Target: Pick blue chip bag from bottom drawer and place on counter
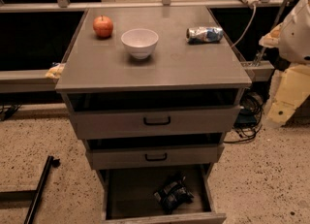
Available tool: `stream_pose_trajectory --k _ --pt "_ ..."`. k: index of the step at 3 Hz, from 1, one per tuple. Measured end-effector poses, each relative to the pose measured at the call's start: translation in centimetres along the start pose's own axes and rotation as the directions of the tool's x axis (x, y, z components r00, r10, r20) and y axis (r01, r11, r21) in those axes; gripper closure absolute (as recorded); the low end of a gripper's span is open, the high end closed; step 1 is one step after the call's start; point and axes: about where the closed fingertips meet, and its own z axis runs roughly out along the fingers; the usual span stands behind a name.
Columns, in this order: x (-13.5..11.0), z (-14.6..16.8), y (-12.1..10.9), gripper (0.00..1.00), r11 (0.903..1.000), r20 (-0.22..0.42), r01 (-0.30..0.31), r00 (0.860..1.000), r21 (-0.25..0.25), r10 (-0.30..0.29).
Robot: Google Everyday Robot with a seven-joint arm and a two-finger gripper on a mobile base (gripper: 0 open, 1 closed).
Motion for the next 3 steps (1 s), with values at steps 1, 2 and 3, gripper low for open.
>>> stream_pose_trajectory --k 1,2,3 --pt "0.0 0.0 0.0 0.00 1.0000 0.000 0.000 1.000 0.000 0.000" --pt "0.1 0.5 0.2 0.19 1.0000 0.013 -0.002 1.000 0.001 0.002" --pt "0.9 3.9 2.3 0.42 0.9994 0.079 -0.025 0.997 -0.023 0.027"
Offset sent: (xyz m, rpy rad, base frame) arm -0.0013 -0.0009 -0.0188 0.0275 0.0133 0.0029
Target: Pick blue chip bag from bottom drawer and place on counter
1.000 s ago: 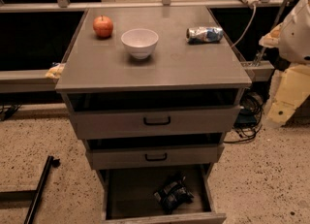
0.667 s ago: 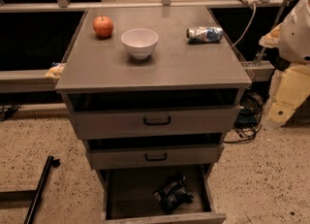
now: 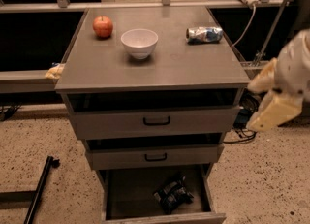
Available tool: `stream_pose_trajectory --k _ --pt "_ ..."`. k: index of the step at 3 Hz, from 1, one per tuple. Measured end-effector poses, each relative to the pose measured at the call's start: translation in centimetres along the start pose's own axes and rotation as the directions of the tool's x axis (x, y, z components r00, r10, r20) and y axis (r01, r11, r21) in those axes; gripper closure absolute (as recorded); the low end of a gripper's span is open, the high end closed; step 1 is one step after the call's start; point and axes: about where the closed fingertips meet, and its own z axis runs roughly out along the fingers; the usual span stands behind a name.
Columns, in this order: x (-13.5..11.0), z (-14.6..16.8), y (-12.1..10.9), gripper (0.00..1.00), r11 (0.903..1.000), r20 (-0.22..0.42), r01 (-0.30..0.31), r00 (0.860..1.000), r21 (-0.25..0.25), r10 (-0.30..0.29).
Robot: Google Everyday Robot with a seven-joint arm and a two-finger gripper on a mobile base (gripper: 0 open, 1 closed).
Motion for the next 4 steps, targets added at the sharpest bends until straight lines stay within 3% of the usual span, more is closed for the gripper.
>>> stream_pose_trajectory --k 1,2,3,4 --pt "3.3 8.2 3.0 0.66 0.9929 0.095 -0.085 0.991 -0.084 0.093" --pt "5.7 17.8 6.3 0.89 0.9638 0.167 -0.176 0.963 -0.201 0.210" --pt "6.1 19.6 6.5 1.00 0.9583 0.170 -0.190 0.959 -0.214 0.228" --pt "6.1 19.5 6.5 1.00 0.9585 0.170 -0.189 0.959 -0.213 0.227"
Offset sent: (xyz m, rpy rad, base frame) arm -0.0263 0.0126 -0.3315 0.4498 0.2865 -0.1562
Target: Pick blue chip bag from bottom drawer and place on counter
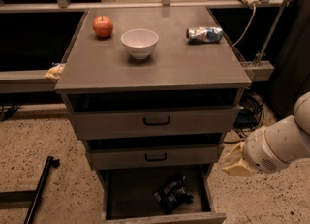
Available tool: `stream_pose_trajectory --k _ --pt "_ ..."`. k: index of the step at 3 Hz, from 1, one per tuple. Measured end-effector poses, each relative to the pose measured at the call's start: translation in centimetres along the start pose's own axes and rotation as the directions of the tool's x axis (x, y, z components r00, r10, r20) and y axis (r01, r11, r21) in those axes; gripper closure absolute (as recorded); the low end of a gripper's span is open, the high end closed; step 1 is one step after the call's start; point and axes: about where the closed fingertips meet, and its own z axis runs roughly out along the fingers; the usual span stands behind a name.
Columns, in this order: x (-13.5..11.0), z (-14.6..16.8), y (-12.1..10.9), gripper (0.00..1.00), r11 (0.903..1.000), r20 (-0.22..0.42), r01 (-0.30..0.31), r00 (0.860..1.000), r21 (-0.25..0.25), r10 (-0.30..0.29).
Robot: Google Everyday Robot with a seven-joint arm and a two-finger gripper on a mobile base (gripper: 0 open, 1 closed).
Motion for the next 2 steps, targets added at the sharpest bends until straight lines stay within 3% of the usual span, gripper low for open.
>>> stream_pose_trajectory --k 1,2 --pt "0.8 2.2 -0.2 1.00 0.9995 0.012 0.024 1.000 0.022 -0.024" --pt "3.6 9.3 -1.9 1.00 0.9960 0.045 0.079 0.996 0.043 -0.081"
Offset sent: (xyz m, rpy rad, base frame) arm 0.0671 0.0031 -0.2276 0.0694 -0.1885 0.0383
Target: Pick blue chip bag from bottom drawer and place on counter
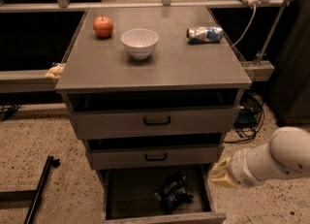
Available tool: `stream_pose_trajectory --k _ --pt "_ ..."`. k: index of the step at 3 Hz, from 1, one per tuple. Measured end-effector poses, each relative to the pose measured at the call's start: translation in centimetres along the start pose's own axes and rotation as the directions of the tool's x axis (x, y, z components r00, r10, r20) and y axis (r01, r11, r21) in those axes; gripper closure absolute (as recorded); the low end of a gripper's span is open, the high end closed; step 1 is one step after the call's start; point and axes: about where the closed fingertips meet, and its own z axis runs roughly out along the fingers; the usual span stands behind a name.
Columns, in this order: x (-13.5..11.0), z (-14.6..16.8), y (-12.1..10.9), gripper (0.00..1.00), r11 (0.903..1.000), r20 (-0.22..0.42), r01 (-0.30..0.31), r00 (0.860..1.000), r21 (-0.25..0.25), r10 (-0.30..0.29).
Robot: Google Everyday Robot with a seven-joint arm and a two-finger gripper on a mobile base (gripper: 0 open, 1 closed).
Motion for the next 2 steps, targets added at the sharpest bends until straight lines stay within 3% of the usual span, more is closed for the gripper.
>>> stream_pose_trajectory --k 1,2 --pt "2.3 6.1 -3.4 1.00 0.9998 0.082 -0.008 0.997 0.019 0.006" --pt "3.7 11.7 -4.9 1.00 0.9995 0.159 -0.021 0.987 -0.022 0.024"
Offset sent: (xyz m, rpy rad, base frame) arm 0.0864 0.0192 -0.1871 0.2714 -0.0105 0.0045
